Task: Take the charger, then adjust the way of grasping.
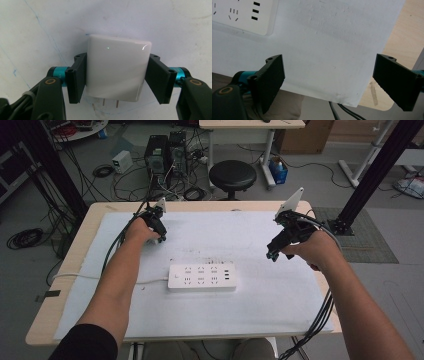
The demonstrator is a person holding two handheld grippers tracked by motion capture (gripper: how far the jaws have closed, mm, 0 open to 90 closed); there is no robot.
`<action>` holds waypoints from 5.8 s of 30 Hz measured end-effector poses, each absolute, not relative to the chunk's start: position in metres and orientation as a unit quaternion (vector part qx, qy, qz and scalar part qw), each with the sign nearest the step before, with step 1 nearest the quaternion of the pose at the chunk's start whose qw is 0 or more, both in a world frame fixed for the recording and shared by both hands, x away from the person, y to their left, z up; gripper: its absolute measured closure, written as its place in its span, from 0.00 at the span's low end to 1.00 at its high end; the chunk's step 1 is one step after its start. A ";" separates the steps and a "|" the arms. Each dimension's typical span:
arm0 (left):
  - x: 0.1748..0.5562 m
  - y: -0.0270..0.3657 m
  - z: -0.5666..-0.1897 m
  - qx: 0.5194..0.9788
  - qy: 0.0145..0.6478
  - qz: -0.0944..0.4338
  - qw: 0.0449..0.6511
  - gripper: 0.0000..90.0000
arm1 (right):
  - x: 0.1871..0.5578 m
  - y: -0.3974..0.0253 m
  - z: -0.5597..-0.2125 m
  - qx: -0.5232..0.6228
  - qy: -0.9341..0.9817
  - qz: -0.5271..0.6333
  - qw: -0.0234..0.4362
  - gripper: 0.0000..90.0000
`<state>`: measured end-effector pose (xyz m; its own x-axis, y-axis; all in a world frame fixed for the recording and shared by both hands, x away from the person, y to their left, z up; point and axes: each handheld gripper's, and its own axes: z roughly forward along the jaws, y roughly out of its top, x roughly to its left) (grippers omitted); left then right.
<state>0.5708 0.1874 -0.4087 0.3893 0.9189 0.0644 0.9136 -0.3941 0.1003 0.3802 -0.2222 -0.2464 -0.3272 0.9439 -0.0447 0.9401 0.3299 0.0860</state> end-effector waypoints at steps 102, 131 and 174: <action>0.327 0.030 -0.223 0.956 0.096 0.049 0.272 0.47 | 0.352 -0.178 -0.250 0.542 0.695 0.334 -0.335 0.12; 0.324 0.016 -0.227 0.956 0.061 0.083 0.276 0.47 | 0.355 -0.175 -0.263 0.533 0.682 0.351 -0.358 0.68; 0.347 0.136 -0.218 0.951 0.305 0.031 0.041 0.23 | 0.359 -0.181 -0.238 0.591 0.805 0.042 0.019 0.69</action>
<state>0.3474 0.1356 -0.2178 0.8118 0.5830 0.0335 0.5779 -0.8103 0.0977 0.3595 -0.1812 -0.2380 -0.3000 0.9538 0.0181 0.9505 0.2973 0.0900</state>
